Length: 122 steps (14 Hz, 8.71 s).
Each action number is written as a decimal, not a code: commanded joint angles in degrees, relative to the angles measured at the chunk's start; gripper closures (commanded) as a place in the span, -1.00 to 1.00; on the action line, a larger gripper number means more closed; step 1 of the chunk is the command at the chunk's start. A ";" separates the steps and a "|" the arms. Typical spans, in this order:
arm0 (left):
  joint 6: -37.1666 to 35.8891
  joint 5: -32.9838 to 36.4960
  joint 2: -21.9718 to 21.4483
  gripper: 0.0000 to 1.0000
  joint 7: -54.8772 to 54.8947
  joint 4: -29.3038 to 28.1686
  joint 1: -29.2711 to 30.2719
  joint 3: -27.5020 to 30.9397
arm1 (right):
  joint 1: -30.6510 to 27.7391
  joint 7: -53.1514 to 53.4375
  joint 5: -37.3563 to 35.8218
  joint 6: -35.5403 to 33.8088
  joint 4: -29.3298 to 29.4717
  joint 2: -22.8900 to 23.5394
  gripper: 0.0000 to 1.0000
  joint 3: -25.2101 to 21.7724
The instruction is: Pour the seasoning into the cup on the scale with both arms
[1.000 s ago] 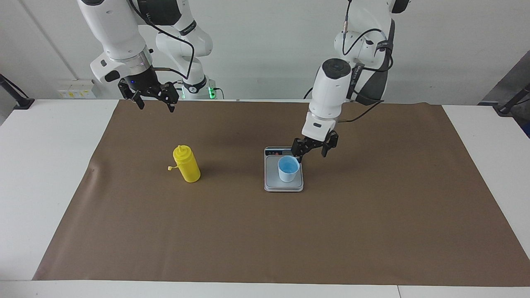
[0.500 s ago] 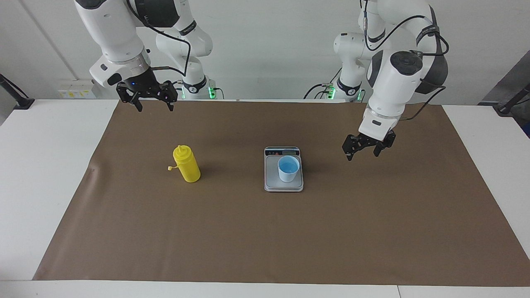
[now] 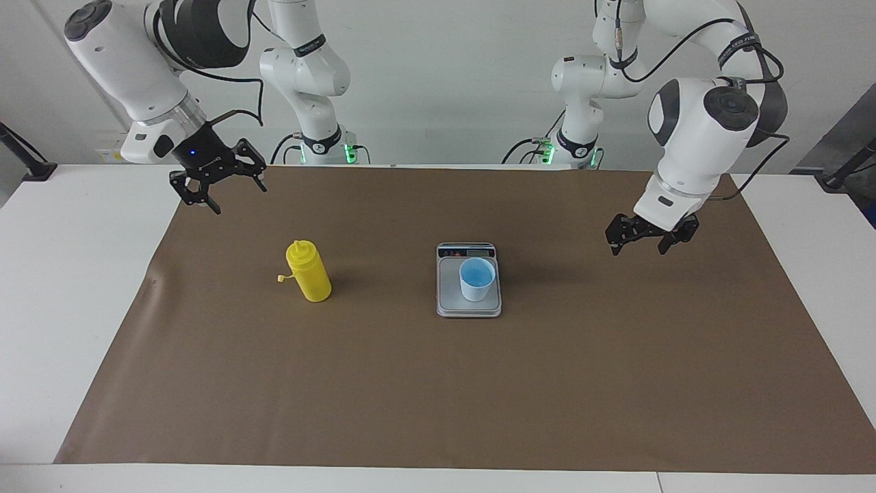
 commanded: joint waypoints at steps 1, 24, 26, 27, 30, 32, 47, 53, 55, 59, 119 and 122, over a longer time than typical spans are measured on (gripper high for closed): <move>-2.69 0.15 -4.22 -1.00 5.72 -0.69 3.91 -0.46 | -3.18 -15.03 9.85 6.13 -8.33 -2.59 -1.00 -0.01; -15.79 -3.72 -7.48 -1.00 6.27 10.56 5.59 -0.19 | -9.17 -77.47 54.79 7.75 -20.04 20.69 -1.00 0.16; -17.72 -3.72 -7.75 -1.00 6.18 10.65 5.33 -0.19 | -7.42 -78.81 56.82 7.65 -20.04 20.88 -1.00 0.16; -17.90 -3.63 -7.75 -1.00 6.18 10.57 5.24 -0.28 | -6.45 -78.81 58.04 7.65 -20.04 20.88 -1.00 0.16; -17.64 -3.72 -7.84 -1.00 6.18 10.48 5.15 -0.28 | -4.95 -78.90 60.07 7.65 -19.95 20.88 -1.00 0.16; -17.64 -3.54 -7.84 -1.00 6.96 10.48 5.24 -0.28 | -4.34 -79.25 61.65 7.92 -19.78 20.97 -1.00 0.16; -17.29 -3.63 -7.93 -1.00 7.67 10.13 5.77 -0.02 | -0.91 -79.07 65.08 11.61 -16.26 22.73 -0.99 0.16; -17.29 -3.63 -7.93 -1.00 7.67 10.13 5.77 -0.02 | -0.03 -79.35 64.03 11.69 -13.28 21.77 1.00 0.51; -17.29 -3.63 -7.93 -1.00 7.67 10.13 5.77 -0.02 | 1.81 -74.71 60.01 13.79 -12.49 18.70 1.00 0.34; -17.29 -3.63 -7.93 -1.00 7.67 10.13 5.77 -0.02 | 6.82 -62.84 47.01 17.66 -9.24 12.28 1.00 0.42; -17.29 -3.63 -7.93 -1.00 7.67 10.13 5.86 -0.02 | 49.11 13.03 -82.57 13.80 17.75 34.15 1.00 0.95; -17.29 -3.63 -7.93 -1.00 7.67 10.13 5.77 -0.02 | 48.84 13.38 -82.05 14.16 17.75 33.98 1.00 1.04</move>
